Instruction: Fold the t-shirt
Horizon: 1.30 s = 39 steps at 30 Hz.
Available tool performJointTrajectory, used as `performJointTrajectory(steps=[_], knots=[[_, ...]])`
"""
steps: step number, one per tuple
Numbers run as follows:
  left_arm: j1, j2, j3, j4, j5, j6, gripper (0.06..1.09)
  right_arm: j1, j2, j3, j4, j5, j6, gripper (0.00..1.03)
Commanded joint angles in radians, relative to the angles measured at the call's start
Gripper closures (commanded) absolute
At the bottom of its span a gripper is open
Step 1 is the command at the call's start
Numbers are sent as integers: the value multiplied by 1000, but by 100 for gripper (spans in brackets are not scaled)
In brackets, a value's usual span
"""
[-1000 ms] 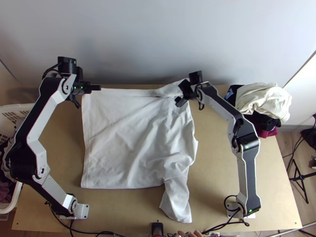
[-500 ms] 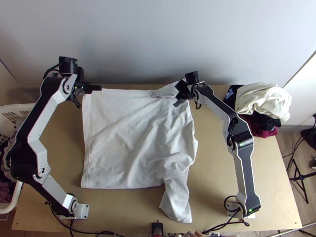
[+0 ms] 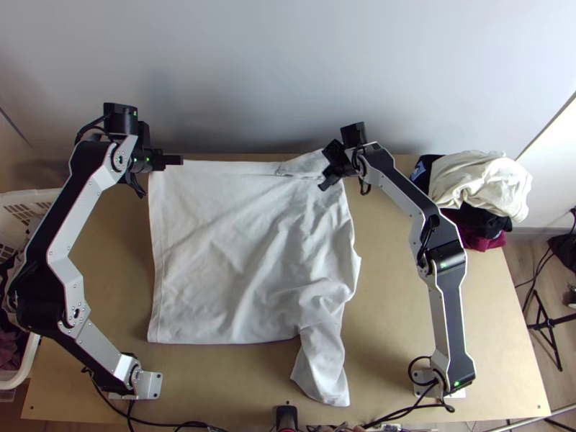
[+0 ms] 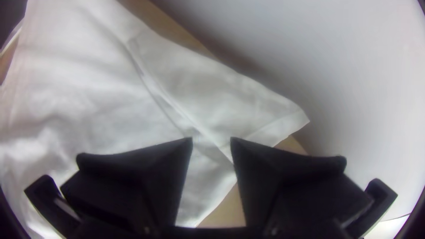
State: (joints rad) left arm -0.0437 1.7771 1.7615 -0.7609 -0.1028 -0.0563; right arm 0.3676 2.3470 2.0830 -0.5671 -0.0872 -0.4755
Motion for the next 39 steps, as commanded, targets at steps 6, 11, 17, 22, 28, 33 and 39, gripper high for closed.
performJointTrajectory(steps=[6, 11, 17, 22, 28, 33, 39], knots=[[1, -5, 6, -11, 0, 4, 105, 31, 46, 63, -168, -39, -61, 22], [1, -5, 10, -12, 0, 6, 105, 27, 94, 123, -168, -11, -94, 22], [1, -7, 10, -15, 0, 6, 105, 28, 133, 181, -166, 32, -112, 23], [1, -10, 9, -21, 0, 6, 105, 25, 146, 204, -160, 49, -112, 33], [-4, -10, 9, -23, 0, 6, 105, 22, 163, 210, -139, 107, -118, 41], [-7, -11, 9, -23, 0, 6, 105, 24, 169, 213, -123, 124, -118, 54], [-5, -15, 9, -23, 0, 6, 105, 21, 175, 216, -99, 152, -117, 63]])
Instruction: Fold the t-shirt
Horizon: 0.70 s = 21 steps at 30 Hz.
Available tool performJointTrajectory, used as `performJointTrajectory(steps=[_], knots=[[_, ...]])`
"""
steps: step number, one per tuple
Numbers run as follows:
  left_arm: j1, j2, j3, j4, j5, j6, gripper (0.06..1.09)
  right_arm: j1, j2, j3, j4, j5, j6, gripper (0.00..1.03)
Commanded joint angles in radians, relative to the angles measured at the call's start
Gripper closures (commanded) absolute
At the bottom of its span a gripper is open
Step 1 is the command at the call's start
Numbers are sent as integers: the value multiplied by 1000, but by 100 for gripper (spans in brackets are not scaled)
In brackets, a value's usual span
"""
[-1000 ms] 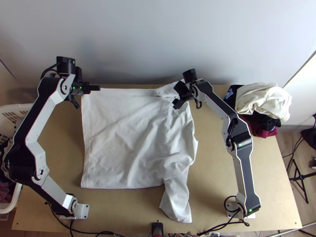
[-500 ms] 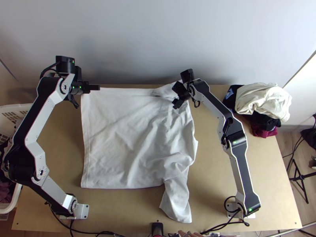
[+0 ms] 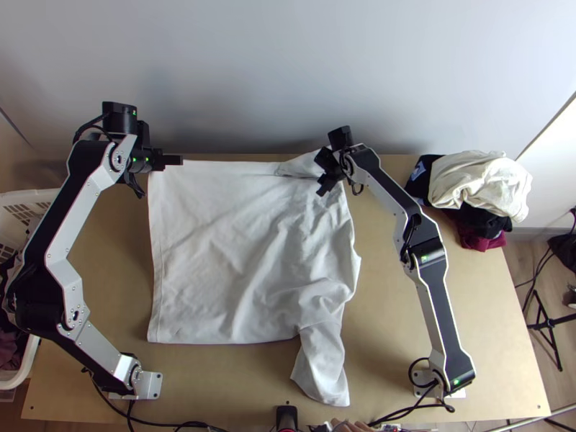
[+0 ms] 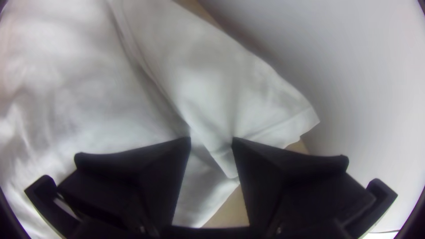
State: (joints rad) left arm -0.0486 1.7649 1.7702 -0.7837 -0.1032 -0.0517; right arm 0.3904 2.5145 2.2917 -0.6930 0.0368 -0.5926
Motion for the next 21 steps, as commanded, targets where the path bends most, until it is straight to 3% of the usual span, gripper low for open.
performJointTrajectory(steps=[1, 7, 9, 21], knots=[[-2, -4, 0, 0, 0, 1, 105, -2, 7, 8, 29, 28, 1, 66], [0, -13, 0, -2, 0, 0, 105, 2, 9, 15, 47, 38, 8, 81], [1, -16, 0, -6, 0, 1, 105, 8, 10, 23, 50, 46, 7, 100], [4, -31, -2, -9, 2, -2, 105, 33, -52, 11, 43, 37, 73, 100]])
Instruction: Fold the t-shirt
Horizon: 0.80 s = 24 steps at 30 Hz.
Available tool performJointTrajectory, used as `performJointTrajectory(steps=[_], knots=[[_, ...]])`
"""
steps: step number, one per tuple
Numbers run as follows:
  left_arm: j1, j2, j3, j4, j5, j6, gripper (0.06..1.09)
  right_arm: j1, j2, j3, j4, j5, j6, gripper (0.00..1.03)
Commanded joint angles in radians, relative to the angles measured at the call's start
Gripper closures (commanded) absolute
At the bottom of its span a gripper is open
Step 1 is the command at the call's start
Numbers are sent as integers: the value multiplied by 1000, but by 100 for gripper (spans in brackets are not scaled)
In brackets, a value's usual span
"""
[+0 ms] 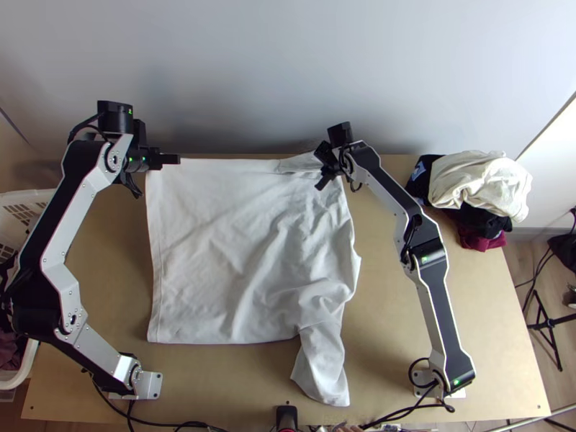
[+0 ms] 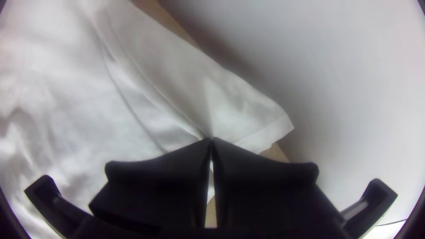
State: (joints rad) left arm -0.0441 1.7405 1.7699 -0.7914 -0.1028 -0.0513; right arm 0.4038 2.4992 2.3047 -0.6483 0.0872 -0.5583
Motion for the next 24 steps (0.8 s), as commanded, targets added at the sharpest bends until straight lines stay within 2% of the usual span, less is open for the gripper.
performJointTrajectory(steps=[1, 13, 17, 24], knots=[[-2, -9, -1, -2, 2, -4, 105, 24, -45, -1, -2, -23, 46, 100], [4, -49, -12, -8, 0, -7, 105, 47, -148, -4, -25, -83, 216, 100], [33, -45, -20, 6, 0, 19, 105, 46, -198, -4, -47, -95, 245, 100], [58, -10, -86, 116, 2, 77, 105, 47, -273, -5, -88, -113, 270, 100]])
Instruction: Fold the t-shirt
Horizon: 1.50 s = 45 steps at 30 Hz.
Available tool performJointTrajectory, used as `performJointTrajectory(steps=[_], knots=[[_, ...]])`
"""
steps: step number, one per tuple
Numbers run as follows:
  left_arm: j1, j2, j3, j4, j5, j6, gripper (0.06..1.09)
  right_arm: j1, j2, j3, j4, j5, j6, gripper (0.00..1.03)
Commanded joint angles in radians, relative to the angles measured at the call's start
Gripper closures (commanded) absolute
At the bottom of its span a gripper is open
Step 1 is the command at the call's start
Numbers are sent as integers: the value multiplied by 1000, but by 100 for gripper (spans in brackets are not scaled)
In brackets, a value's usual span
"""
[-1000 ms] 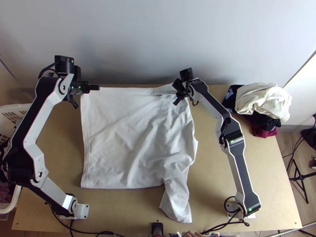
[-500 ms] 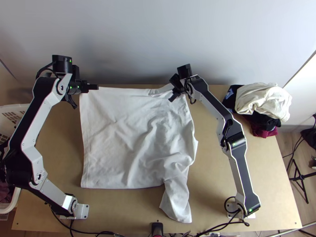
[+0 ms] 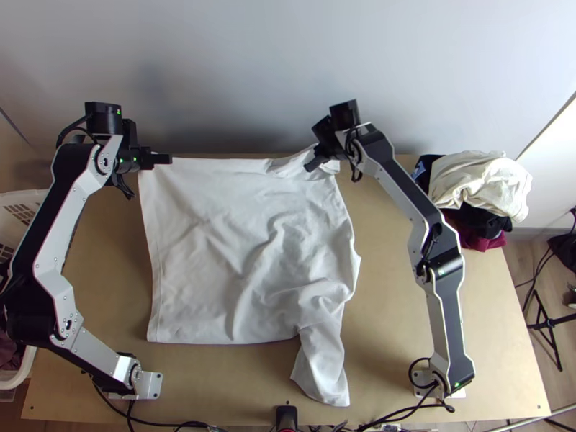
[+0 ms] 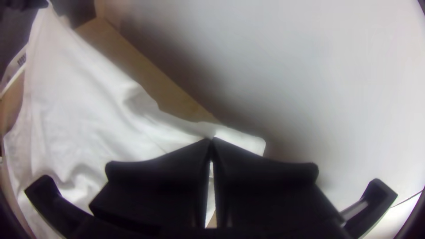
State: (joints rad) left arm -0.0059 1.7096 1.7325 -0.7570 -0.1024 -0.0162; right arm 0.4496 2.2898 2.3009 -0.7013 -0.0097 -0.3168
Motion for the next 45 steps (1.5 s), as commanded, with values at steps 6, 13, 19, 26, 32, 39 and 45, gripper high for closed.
performJointTrajectory(steps=[6, 13, 19, 26, 32, 39, 45], knots=[[21, 54, -154, 257, 18, 58, 105, 3, -50, 14, -44, -26, 15, 100], [49, 104, -220, 479, 20, 90, 105, 6, -39, 32, -37, -22, 56, 100], [78, 133, -254, 676, 23, 96, 105, 23, -53, 31, -24, 7, 41, 100], [78, 197, -275, 683, 136, 122, 105, 27, -33, 11, 2, 51, -27, 100], [44, 180, -300, 562, 254, 111, 105, 32, -36, -32, 5, 63, -25, 100], [46, 111, -318, 556, 267, 111, 105, 41, -98, -52, 77, 88, -19, 100], [107, 67, -320, 555, 274, 111, 105, 51, -159, -103, 134, 106, -67, 100]])
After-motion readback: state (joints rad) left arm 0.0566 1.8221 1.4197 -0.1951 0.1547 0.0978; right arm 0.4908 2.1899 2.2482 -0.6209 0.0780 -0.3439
